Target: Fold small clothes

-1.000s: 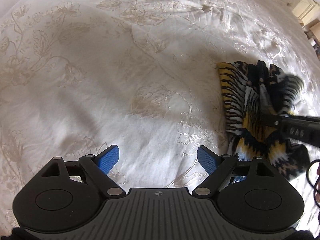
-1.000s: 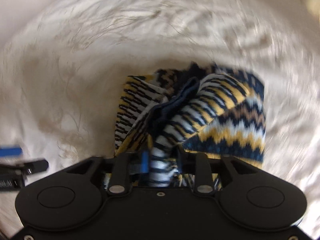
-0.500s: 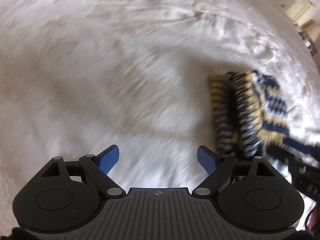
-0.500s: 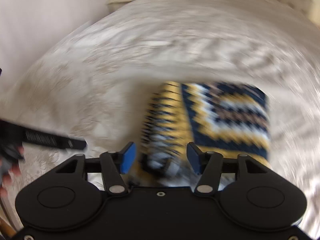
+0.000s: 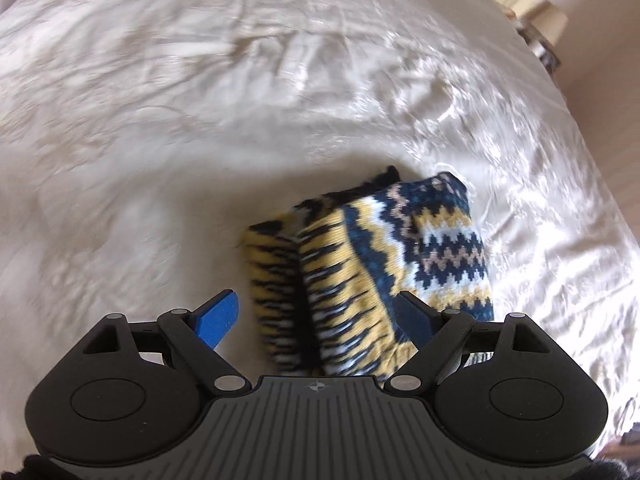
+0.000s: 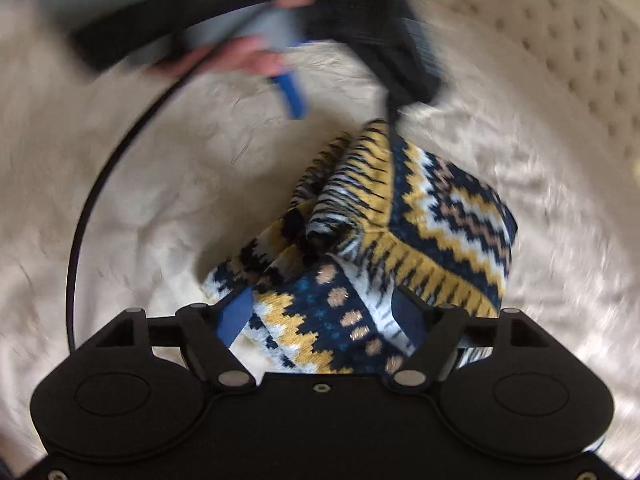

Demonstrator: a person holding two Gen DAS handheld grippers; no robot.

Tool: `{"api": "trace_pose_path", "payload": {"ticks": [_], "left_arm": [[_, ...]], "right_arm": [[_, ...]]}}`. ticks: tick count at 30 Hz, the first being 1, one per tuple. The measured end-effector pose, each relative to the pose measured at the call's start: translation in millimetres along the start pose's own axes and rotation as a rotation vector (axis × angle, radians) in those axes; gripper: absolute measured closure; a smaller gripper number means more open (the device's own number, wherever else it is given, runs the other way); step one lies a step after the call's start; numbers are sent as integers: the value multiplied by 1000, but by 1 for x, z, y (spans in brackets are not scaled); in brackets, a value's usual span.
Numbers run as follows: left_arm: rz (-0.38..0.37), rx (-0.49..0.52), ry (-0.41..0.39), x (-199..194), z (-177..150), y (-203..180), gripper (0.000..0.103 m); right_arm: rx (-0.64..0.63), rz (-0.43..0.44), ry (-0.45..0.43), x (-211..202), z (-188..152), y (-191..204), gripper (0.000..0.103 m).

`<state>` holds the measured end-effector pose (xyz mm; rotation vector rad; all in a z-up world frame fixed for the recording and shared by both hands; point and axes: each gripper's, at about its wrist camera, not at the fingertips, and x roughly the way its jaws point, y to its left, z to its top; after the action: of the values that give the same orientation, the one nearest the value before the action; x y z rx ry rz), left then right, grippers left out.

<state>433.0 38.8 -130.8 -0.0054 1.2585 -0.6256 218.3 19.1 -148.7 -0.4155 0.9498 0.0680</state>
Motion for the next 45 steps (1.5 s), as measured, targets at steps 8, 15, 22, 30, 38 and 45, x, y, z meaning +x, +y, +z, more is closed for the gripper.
{"api": "trace_pose_path", "payload": {"ticks": [8,15,22,30,38,45], "left_arm": [[40,58,92,38,16,-8,18],[59,44,21,23,29,-2,18],[72,111,4,19,21,-16,18],[168,155,67,70,18,-18,13],[81,88,38,50,12,6,13],[-30,14,-37,14,-10,28,13]], "right_arm": [[-4,14,20,14,5,-2,87],[-4,93,-25,-4,24,3,87],[-23,167,80,39,16,21,86],[29,184,47,31,19,22,84],[148,221,10,0,-2,-23,57],[259,191,-102,-35,-16,-74,49]]}}
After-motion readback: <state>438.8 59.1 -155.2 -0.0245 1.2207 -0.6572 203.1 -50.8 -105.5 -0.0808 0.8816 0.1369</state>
